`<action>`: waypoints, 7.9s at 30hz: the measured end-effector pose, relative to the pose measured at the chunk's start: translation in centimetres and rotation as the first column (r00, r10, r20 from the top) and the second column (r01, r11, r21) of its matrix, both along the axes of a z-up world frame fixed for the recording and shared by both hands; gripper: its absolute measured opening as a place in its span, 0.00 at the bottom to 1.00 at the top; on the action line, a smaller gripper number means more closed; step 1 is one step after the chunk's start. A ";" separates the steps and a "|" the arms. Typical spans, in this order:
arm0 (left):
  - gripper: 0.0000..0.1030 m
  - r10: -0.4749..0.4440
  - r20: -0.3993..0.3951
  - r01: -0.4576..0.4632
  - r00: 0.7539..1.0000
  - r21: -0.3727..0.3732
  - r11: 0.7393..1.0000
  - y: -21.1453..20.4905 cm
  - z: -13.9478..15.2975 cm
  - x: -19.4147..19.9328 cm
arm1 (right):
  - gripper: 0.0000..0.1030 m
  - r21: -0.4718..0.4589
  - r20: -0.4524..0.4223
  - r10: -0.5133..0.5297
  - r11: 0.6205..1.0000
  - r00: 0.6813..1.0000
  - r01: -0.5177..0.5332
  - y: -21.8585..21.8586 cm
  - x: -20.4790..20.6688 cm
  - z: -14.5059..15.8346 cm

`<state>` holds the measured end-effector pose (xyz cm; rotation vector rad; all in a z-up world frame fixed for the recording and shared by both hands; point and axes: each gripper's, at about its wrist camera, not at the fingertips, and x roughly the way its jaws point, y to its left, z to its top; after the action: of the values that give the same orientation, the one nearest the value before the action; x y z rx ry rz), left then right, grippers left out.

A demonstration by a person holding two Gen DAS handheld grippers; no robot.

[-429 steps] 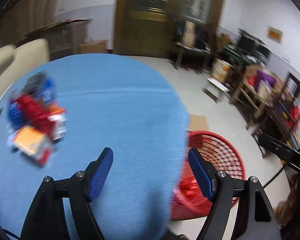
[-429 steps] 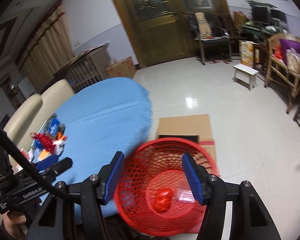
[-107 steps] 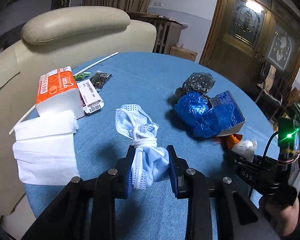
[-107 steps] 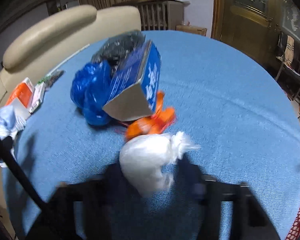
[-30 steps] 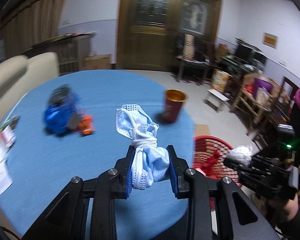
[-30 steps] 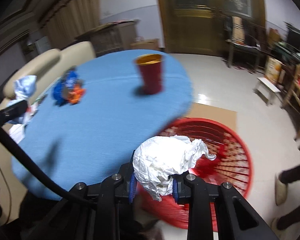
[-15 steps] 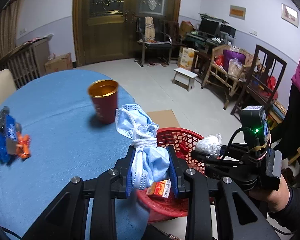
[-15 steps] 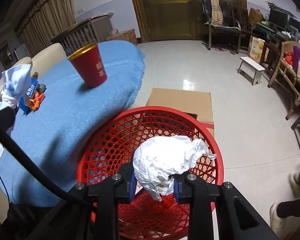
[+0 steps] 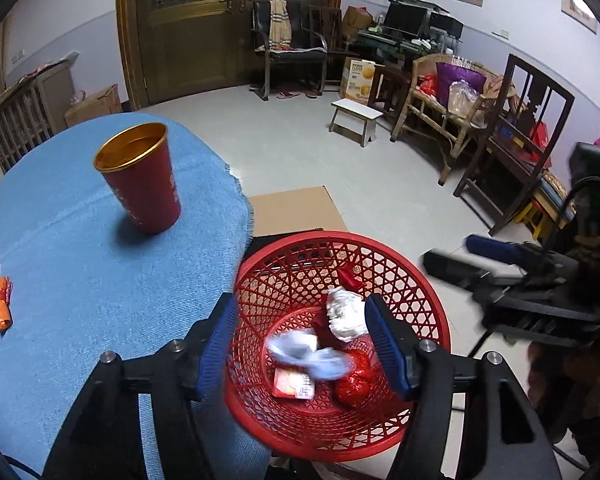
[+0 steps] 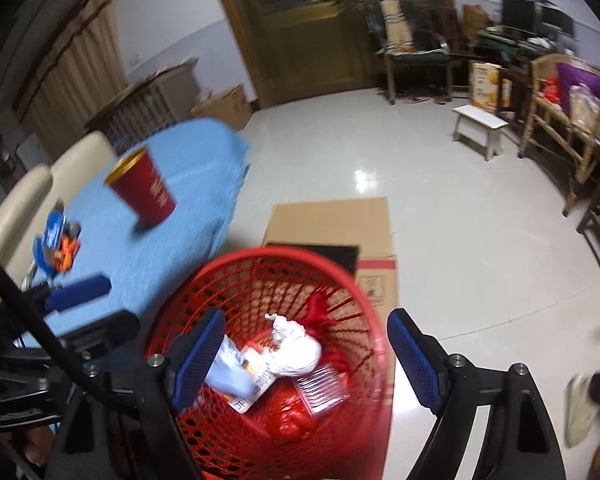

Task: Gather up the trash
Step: 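Carry mask and bag ball over red basket and open both grippers, then move both grippers back over the table toward remaining trash, then grasp blue plastic bag with left gripper while right gripper grasps toothpaste box, then carry blue bag and toothpaste box over red basket and open both grippers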

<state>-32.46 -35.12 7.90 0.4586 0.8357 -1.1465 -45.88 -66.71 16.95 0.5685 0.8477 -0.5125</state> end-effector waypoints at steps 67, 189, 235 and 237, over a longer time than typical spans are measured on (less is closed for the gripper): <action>0.69 0.816 -0.028 -0.812 0.577 -0.124 0.570 36.2 0.8 16.9 | 0.83 -0.034 0.083 0.581 0.814 0.810 -0.580 26.5 27.6 3.4; 0.52 0.178 0.027 -0.175 0.984 -0.108 0.979 7.7 4.9 1.3 | 0.30 0.073 0.098 0.065 0.995 0.993 -0.072 4.2 0.9 3.0; 0.52 0.080 0.052 -0.084 0.995 0.071 0.994 -0.7 0.1 -1.1 | 0.30 0.135 0.038 0.024 0.990 0.999 -0.028 1.5 -0.2 -0.8; 0.52 0.083 0.051 -0.086 0.995 0.079 0.993 -1.0 -0.2 -1.2 | 0.30 0.134 0.034 0.025 0.991 0.999 -0.029 1.4 -0.3 -0.9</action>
<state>-33.63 -36.13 7.73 0.5115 0.8549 -1.0226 -46.15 -65.30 16.03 0.6865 0.8627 -0.4227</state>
